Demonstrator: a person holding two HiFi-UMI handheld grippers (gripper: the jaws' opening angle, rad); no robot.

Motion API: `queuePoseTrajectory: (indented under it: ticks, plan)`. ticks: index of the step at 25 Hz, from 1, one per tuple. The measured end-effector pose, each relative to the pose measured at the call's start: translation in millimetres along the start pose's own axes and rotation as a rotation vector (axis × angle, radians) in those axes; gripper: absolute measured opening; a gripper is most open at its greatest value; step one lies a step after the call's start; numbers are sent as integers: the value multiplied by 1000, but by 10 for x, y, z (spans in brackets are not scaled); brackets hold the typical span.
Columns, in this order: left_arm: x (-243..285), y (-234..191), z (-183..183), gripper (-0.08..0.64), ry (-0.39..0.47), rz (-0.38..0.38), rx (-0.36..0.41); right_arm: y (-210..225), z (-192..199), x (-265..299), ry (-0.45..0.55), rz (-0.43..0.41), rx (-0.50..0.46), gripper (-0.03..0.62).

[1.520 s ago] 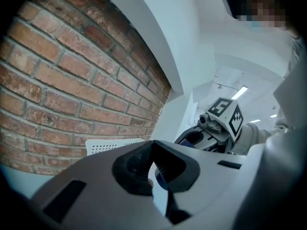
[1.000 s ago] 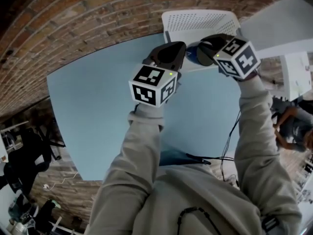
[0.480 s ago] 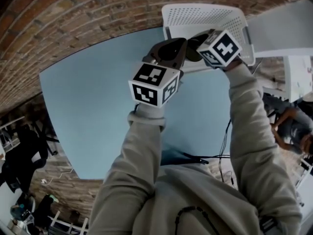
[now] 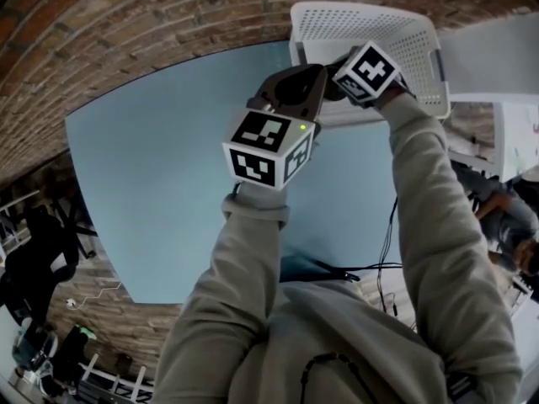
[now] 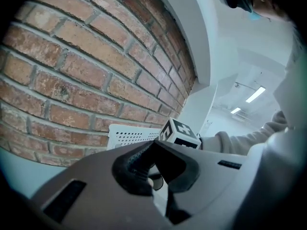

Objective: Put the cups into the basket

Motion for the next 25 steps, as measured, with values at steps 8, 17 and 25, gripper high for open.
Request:
queuePoseTrajectory:
  ticks: [8, 17, 25]
  plan:
    - [-78, -98, 42, -3, 3, -17, -11, 127, 93, 375, -76, -5, 3, 41]
    - [-33, -67, 109, -3, -6, -6, -19, 170, 176, 555, -90, -21, 17, 41]
    - [-35, -44, 123, -3, -7, -1, -22, 214, 211, 624, -87, 3, 23, 41]
Point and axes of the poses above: the fingertips, and each gripper's own axes: x forward along the fingers, y to its right, z out of its underside, the point moved 10 cm from there along -x, backward along the fingers, and after that the axes turned 7 degrees about x, right-handed, at the moved point
